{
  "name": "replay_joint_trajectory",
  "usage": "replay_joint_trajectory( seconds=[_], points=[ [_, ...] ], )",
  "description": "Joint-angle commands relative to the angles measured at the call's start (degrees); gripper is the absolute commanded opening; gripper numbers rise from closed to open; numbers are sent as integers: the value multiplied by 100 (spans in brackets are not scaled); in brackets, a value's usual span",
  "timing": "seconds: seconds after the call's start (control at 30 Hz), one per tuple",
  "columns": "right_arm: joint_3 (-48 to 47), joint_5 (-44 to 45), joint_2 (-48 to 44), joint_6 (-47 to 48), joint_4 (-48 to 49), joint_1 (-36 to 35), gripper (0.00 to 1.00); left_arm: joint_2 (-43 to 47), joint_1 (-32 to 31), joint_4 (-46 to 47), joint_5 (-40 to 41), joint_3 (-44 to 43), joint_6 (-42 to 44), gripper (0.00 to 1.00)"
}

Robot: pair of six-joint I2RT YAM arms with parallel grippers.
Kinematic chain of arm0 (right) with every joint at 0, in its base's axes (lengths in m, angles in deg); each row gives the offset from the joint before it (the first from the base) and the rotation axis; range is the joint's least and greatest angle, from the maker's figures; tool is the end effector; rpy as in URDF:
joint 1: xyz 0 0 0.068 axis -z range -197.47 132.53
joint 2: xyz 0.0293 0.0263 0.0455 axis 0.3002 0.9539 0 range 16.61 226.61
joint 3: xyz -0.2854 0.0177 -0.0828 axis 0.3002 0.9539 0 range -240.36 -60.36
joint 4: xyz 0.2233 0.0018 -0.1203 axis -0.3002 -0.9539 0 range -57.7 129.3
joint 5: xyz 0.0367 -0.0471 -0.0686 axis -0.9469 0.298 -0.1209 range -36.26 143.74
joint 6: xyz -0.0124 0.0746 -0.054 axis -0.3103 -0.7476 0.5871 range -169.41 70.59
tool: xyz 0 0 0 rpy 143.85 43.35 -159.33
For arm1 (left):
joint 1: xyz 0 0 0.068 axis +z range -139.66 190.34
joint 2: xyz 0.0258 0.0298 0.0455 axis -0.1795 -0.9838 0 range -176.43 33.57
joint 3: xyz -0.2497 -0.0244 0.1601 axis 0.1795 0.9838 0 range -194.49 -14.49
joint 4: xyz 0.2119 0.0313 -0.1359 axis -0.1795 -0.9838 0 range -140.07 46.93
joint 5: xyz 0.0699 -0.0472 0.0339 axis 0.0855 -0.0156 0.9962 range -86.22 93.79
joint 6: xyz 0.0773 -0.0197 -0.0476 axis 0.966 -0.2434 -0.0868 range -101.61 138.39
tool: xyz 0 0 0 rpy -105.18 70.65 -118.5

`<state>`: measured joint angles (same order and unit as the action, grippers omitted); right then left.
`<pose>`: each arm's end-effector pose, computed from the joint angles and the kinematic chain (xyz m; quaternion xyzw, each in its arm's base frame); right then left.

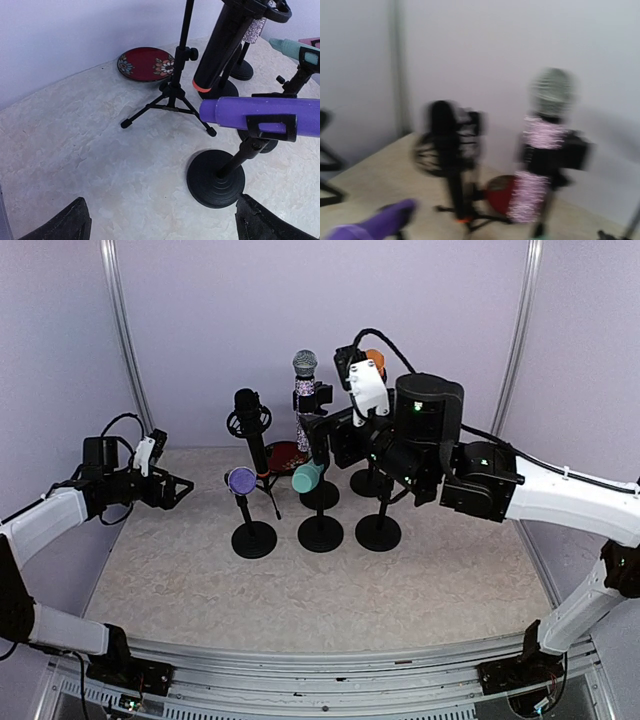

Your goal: Remove the microphone from the stand

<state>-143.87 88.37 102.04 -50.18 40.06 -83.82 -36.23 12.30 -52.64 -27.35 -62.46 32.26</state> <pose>0.1954 0.3275 0.4514 -0.1941 0.6861 0.1922 0.6743 0.2876 -0.0333 0.2771 0.2178 0.8219 -0.1669 0.4992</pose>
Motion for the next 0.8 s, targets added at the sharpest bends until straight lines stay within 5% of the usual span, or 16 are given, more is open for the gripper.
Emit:
replay_joint_trajectory(
  seconds=[0.0,0.27,0.53,0.77],
  points=[
    [-834,-455,824,71,-659,-355,100,130,8,-344,-378,-62,186,97],
    [-2645,-1248,2738,-110,-1596,-401,100,168,-66,-623,-481,-257,142,96],
    [-3175,-1152,3339,-255,-1936,-310,100,221,-136,-779,-499,-235,214,97],
    [-3322,-1012,3560,-357,-1925,-291,84,262,-424,-782,-393,-194,164,96]
  ],
)
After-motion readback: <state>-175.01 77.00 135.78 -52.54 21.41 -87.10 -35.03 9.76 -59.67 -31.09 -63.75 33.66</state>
